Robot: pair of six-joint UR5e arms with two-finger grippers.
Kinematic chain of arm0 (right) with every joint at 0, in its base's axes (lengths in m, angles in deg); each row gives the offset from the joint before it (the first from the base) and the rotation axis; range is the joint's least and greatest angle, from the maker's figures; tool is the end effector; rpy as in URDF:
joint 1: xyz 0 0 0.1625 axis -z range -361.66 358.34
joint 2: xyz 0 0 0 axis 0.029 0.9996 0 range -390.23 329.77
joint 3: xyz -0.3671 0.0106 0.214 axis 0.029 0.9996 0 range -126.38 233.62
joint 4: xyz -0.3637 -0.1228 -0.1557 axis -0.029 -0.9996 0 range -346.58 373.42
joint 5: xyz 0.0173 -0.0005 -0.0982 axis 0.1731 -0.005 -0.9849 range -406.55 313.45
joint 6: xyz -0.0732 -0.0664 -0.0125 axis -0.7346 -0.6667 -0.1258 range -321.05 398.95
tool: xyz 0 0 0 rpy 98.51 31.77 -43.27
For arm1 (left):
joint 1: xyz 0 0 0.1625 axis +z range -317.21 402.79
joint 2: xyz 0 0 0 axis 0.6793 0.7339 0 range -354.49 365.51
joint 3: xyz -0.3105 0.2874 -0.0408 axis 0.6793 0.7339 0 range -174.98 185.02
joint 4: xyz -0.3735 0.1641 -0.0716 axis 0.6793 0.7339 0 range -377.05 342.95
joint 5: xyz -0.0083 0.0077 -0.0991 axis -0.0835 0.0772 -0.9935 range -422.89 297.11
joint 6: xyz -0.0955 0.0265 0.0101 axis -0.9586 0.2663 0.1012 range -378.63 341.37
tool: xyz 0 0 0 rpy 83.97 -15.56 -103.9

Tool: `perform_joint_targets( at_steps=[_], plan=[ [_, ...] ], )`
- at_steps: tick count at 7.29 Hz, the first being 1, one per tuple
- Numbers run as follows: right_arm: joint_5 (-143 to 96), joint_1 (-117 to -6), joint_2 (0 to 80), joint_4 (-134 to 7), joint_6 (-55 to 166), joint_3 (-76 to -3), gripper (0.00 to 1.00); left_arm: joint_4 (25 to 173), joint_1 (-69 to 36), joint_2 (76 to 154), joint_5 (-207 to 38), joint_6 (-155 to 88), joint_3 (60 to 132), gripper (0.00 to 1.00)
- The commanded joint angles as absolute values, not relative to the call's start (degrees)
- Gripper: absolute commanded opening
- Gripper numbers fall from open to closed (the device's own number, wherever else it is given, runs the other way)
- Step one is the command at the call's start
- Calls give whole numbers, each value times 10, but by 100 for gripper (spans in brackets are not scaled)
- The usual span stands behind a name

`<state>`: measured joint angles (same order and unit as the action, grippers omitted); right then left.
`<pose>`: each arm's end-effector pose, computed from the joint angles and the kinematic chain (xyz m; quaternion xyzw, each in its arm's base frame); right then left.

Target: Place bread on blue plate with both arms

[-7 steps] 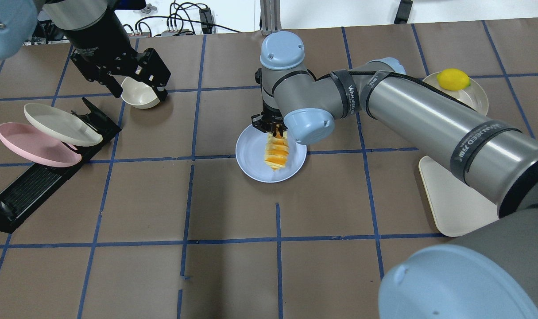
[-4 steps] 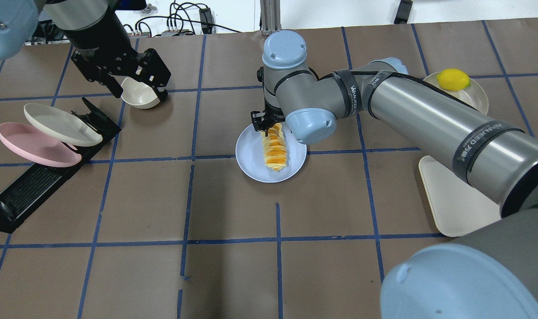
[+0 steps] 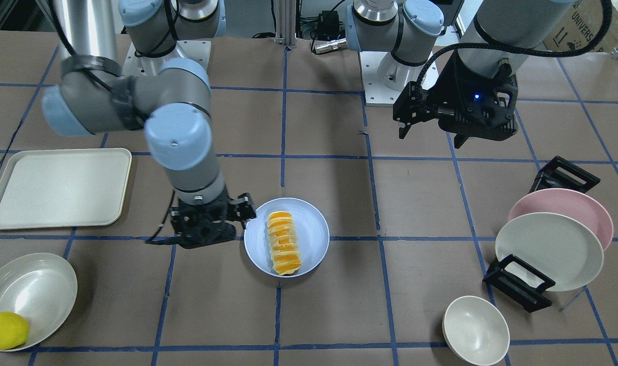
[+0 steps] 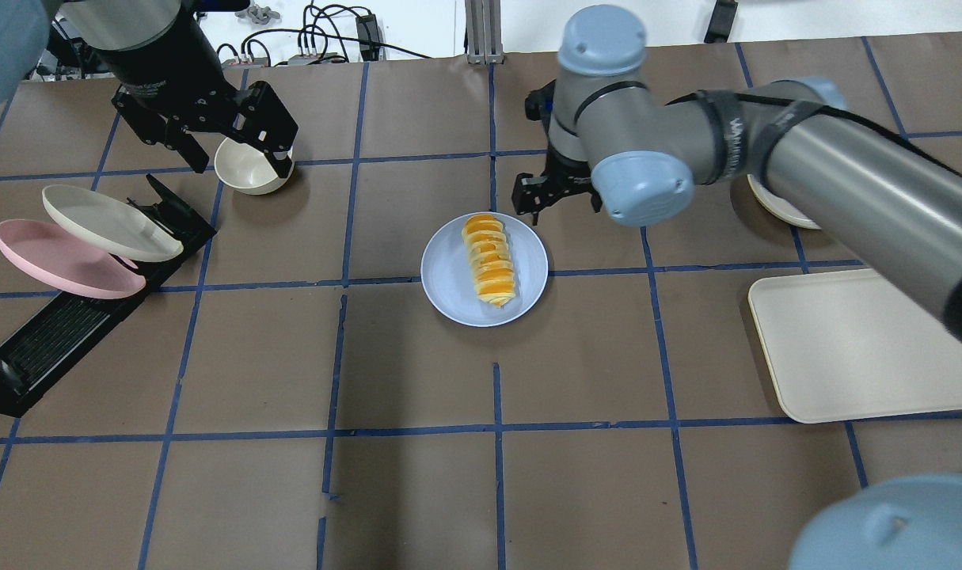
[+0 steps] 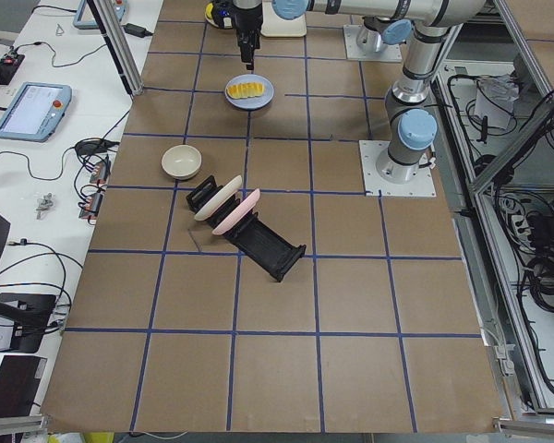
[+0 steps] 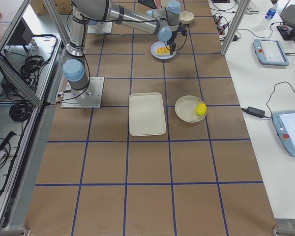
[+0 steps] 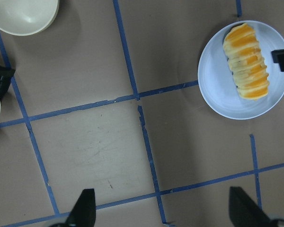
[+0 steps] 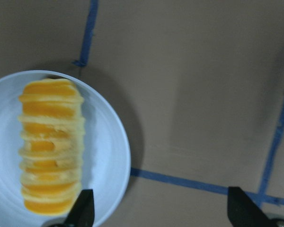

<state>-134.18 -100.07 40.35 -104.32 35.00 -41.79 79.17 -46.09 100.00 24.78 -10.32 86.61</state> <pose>0.2240 -0.5753 0.3043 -0.1081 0.9936 -0.0246 0.0216 -0.1271 -0.5228 0.5095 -0.0622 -0.9977 -0.0184 0.0219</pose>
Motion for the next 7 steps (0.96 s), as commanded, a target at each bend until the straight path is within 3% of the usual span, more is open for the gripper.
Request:
perform_joint_targets(
  at_steps=[1,4,7],
  plan=[
    [-1339,-895,536,-986,214,-506,100,787,-462,992,255,-156,867,100],
    [-1343,-848,662,-846,165,-525,99,790,-462,985,282,-155,865,100],
    [-1341,-851,663,-675,164,-384,99,791,-462,990,282,-151,866,100]
  ],
)
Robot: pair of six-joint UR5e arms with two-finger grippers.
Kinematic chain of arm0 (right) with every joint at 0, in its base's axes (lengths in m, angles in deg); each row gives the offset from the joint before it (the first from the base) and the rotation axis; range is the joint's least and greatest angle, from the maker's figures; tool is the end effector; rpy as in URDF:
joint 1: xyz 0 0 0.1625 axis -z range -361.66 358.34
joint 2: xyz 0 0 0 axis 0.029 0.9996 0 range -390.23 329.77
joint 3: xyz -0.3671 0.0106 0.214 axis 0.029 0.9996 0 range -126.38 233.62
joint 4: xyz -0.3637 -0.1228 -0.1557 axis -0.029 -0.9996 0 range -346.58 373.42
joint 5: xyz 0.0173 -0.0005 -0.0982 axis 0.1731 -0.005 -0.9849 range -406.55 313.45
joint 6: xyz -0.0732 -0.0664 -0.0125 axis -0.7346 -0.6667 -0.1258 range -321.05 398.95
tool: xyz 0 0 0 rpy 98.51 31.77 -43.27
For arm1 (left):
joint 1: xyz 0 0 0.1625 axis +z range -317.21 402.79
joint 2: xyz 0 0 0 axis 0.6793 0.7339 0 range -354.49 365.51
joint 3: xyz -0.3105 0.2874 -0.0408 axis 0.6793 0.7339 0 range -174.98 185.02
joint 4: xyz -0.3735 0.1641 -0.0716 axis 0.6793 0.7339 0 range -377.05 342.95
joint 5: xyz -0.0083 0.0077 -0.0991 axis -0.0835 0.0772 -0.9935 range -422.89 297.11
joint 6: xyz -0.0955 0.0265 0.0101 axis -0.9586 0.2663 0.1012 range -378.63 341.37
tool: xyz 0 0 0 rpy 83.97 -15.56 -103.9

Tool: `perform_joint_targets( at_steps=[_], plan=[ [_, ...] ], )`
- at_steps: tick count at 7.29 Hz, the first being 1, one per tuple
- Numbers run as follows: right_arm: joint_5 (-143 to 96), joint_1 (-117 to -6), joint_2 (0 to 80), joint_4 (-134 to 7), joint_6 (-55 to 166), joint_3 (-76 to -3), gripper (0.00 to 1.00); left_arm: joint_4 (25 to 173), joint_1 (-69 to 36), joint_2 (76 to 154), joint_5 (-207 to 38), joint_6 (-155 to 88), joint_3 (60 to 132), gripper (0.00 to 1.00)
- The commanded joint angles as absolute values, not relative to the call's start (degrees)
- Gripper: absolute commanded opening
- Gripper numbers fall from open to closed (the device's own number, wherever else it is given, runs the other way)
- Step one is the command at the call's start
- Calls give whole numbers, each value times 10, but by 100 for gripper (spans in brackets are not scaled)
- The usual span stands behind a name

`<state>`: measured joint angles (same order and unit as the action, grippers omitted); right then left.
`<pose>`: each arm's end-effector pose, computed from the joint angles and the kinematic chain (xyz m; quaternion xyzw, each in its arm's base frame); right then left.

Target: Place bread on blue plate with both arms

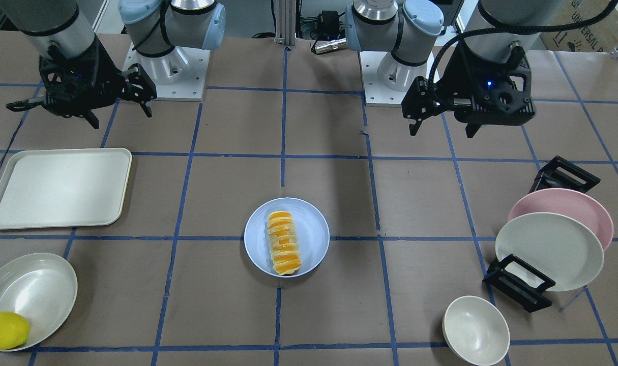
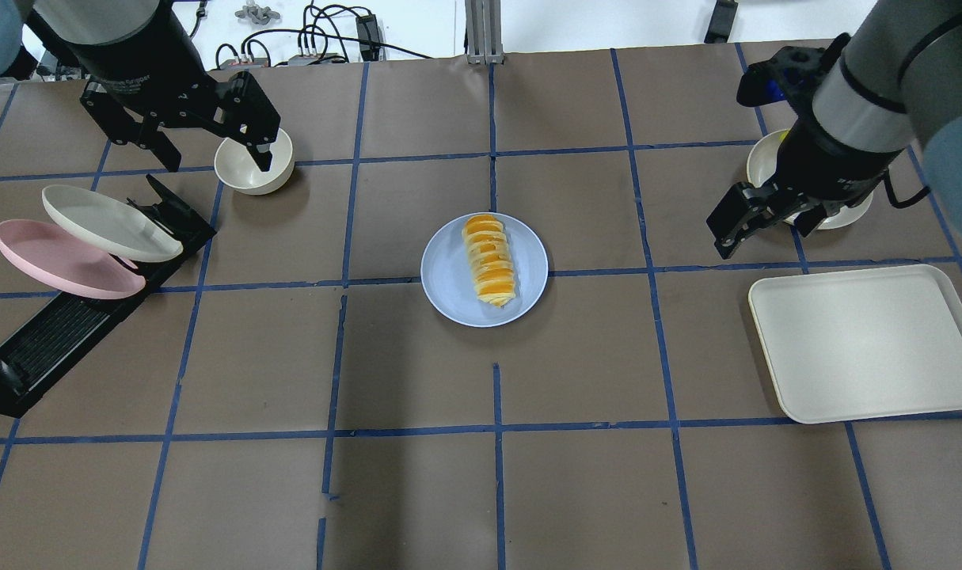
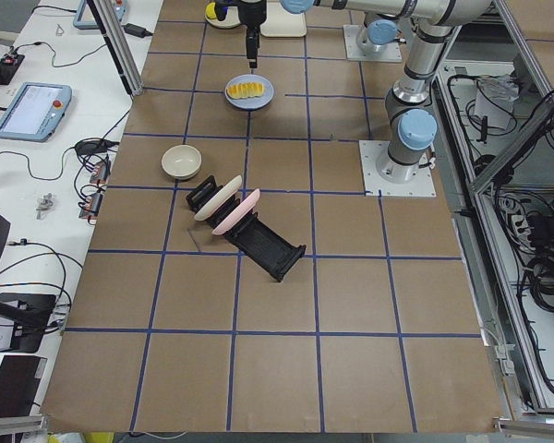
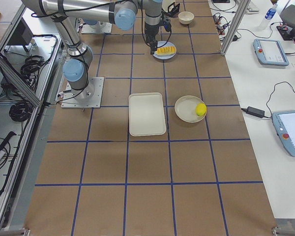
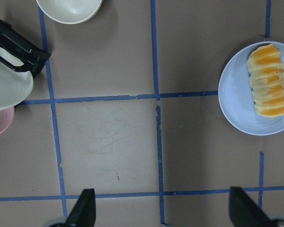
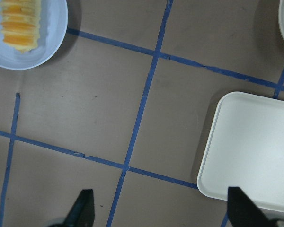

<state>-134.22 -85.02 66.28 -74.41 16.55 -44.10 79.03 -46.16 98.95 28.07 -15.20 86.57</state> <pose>0.0859 -0.4505 0.4713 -0.1364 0.9900 0.0234 0.0271 -0.1222 -0.5164 0.5195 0.0208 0.9997 0.0097 0.0080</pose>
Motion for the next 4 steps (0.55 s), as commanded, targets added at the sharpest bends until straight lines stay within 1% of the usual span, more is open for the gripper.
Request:
perform_joint_targets(
  at_steps=[1,3,4],
  plan=[
    [-1343,-851,663,-664,166,-385,98,792,-462,989,282,-151,866,100],
    [-1342,-851,667,-675,166,-422,97,793,-462,991,283,-151,866,100],
    [-1344,-852,667,-678,170,-422,99,793,-462,993,283,-151,867,100]
  ],
)
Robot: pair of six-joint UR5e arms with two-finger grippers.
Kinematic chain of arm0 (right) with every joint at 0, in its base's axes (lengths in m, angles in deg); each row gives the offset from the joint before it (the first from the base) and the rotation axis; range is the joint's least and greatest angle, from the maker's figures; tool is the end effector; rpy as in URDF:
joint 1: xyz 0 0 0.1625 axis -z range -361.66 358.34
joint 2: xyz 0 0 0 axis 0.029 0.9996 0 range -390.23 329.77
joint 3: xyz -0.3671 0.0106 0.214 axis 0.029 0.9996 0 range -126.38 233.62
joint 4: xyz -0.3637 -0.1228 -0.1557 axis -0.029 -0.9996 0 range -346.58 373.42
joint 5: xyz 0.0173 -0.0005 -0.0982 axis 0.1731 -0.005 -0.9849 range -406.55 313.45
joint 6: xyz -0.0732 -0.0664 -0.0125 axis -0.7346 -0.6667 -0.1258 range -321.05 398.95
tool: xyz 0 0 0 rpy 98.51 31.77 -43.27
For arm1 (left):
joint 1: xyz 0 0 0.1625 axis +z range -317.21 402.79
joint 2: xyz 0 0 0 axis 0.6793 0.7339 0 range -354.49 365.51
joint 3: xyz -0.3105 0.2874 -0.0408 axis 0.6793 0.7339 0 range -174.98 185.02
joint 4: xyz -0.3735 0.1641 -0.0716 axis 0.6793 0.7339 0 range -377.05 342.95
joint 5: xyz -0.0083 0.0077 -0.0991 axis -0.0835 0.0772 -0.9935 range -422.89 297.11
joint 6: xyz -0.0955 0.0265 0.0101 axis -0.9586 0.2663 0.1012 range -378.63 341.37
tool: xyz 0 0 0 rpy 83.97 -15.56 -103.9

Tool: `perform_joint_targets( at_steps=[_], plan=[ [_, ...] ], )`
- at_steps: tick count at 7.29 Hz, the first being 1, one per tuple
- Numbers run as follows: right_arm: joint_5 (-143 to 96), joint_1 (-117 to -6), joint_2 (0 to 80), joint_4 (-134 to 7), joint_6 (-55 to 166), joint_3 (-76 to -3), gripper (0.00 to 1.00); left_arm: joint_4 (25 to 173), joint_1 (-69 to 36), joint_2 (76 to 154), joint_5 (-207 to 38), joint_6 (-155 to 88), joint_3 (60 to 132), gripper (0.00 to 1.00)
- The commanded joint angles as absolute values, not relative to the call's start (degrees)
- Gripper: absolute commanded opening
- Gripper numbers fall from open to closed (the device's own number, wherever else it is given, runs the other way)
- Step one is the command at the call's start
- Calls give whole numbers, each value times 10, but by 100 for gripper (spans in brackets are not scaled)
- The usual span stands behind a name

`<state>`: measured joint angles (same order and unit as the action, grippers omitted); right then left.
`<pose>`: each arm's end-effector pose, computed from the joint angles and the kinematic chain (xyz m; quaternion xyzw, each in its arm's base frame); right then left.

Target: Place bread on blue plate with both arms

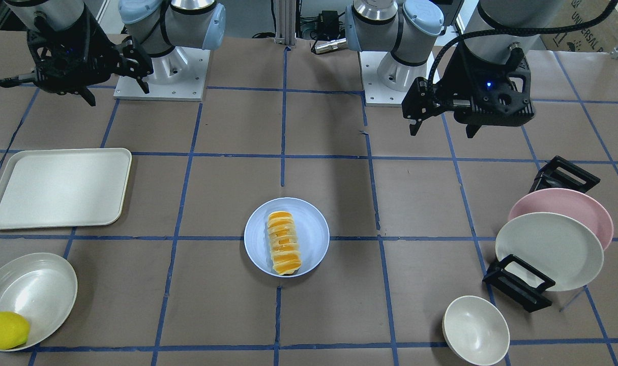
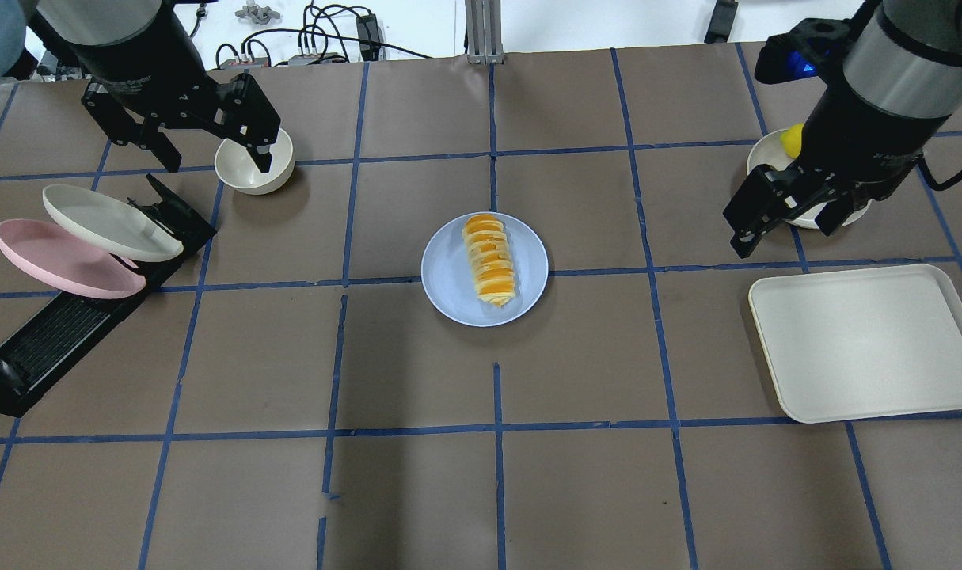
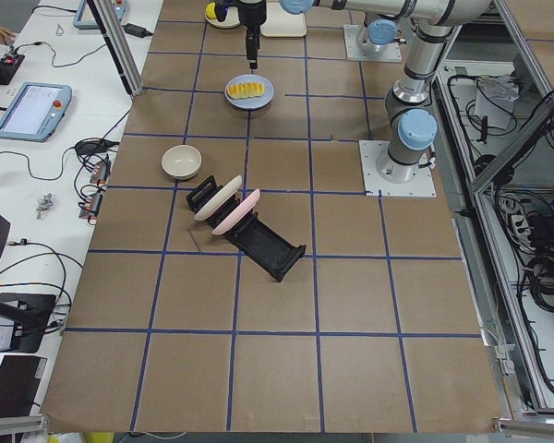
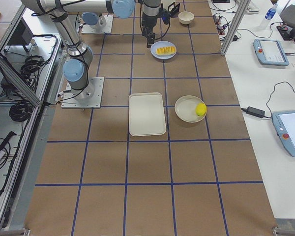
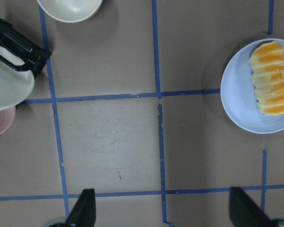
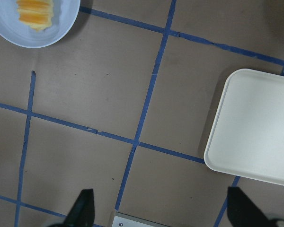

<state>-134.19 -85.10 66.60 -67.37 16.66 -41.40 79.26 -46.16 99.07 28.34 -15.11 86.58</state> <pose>0.0877 -0.4404 0.4853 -0.1352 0.9885 0.0573 0.0360 -0.1217 -0.5167 0.5180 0.0217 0.9996 0.0129 0.0102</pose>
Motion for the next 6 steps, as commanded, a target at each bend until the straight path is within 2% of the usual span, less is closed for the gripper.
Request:
perform_joint_targets(
  at_steps=[1,6],
  plan=[
    [-1343,-852,671,-678,172,-411,99,793,-462,993,283,-151,867,100],
    [-1335,-861,664,-677,207,-403,99,792,-462,993,277,-151,867,100]
  ],
)
